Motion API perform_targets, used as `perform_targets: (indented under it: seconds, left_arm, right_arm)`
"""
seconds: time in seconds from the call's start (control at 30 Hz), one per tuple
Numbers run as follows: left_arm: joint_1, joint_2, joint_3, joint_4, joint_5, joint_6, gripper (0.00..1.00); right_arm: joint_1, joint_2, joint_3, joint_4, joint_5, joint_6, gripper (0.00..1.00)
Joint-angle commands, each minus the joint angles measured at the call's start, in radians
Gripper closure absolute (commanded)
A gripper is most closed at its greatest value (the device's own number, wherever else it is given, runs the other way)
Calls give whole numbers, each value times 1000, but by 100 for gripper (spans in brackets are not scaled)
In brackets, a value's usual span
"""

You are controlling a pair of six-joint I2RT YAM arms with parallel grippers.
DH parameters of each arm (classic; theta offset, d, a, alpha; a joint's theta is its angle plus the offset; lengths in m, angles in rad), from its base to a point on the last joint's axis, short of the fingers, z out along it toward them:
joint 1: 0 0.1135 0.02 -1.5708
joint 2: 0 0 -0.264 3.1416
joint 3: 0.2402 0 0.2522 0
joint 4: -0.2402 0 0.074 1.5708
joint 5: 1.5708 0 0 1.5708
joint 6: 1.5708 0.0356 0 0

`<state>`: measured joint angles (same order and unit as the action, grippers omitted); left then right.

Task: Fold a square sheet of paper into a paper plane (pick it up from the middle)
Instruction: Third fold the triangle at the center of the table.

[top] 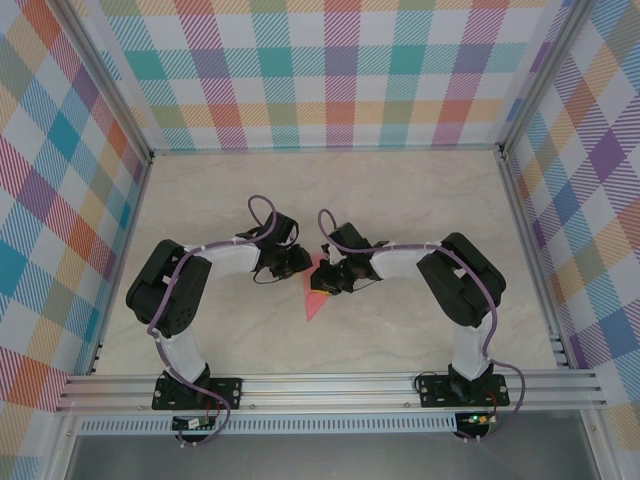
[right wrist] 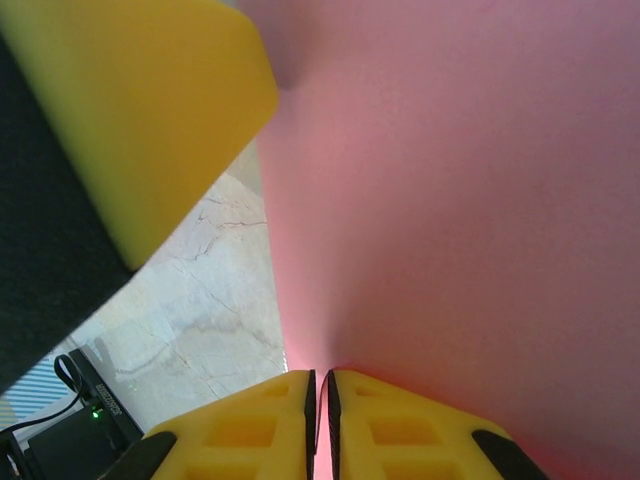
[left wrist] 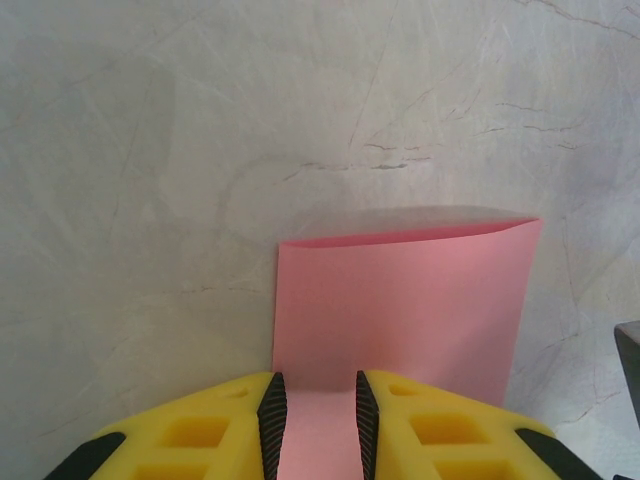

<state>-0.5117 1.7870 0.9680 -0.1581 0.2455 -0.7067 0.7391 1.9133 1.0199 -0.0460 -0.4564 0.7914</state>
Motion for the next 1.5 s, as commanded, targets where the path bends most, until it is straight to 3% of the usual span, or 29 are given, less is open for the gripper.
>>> perform_targets:
  seconds: [0.0,0.77,1.2,1.47]
  left_arm:
    - [9,38,9,-33,6,11,71]
    - [9,24,0,-31,15,10,72]
    - [42,-169,-78,-40,-91,-57,70]
    - [102,-241,-162,-24,-68,-78,69]
  right_arm:
    - [11,29,29,-17,-4,-34,86]
    - [16,46,52,-73,27,-51,85]
    - [16,72,52,-94,46,-44,75]
    - [16,69,48,-96,46,-49,64]
